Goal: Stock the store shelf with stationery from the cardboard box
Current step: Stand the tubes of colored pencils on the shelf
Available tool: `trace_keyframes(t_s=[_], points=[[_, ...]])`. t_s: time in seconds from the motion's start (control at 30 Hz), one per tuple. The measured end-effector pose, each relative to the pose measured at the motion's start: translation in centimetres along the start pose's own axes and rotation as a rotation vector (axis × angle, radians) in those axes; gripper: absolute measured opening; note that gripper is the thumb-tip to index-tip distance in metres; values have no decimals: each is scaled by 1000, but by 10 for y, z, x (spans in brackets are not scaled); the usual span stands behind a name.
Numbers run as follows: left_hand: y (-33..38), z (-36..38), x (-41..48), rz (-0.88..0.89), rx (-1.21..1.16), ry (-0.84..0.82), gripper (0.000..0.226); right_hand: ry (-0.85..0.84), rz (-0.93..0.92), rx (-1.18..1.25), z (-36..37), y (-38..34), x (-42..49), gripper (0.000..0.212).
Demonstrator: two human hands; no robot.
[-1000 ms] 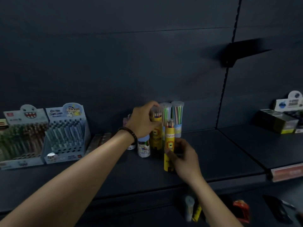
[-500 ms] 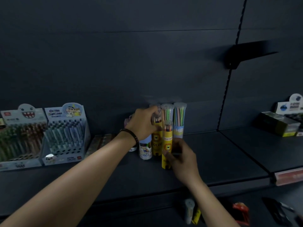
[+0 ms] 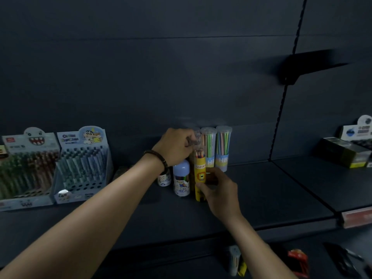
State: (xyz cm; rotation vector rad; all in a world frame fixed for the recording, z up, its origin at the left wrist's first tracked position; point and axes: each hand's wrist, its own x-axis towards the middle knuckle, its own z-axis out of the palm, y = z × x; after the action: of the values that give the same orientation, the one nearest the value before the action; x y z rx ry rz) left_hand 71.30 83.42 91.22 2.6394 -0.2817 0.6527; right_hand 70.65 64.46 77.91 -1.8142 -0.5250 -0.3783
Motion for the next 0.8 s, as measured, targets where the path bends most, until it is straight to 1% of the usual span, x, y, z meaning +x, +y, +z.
trace_keyframes(t_s=[0.23,0.4,0.47,0.53,0.63,0.7,0.73,0.8], points=[[0,-7,4,-48,-47,-41,14,4,6,-91,5,4,0,32],[13,-15,-6,-52,12,-74,34,-53,53,-121,2,5,-7,32],[19,-21,-11,-51,35,-23,36,-51,80,-123,0,6,-12,34],[26,-28,-16,-32,78,66,31,-39,138,-104,-5,3,-18,35],[44,-35,-30,55,109,220,25,-59,233,-98,-20,-7,-33,39],[66,-35,-45,166,93,286,22,-18,236,-146,-34,-12,-50,34],[80,-27,-54,237,56,268,20,40,240,-175,-45,-10,-66,31],[103,-15,-76,329,-3,211,19,103,240,-235,-66,-12,-93,23]])
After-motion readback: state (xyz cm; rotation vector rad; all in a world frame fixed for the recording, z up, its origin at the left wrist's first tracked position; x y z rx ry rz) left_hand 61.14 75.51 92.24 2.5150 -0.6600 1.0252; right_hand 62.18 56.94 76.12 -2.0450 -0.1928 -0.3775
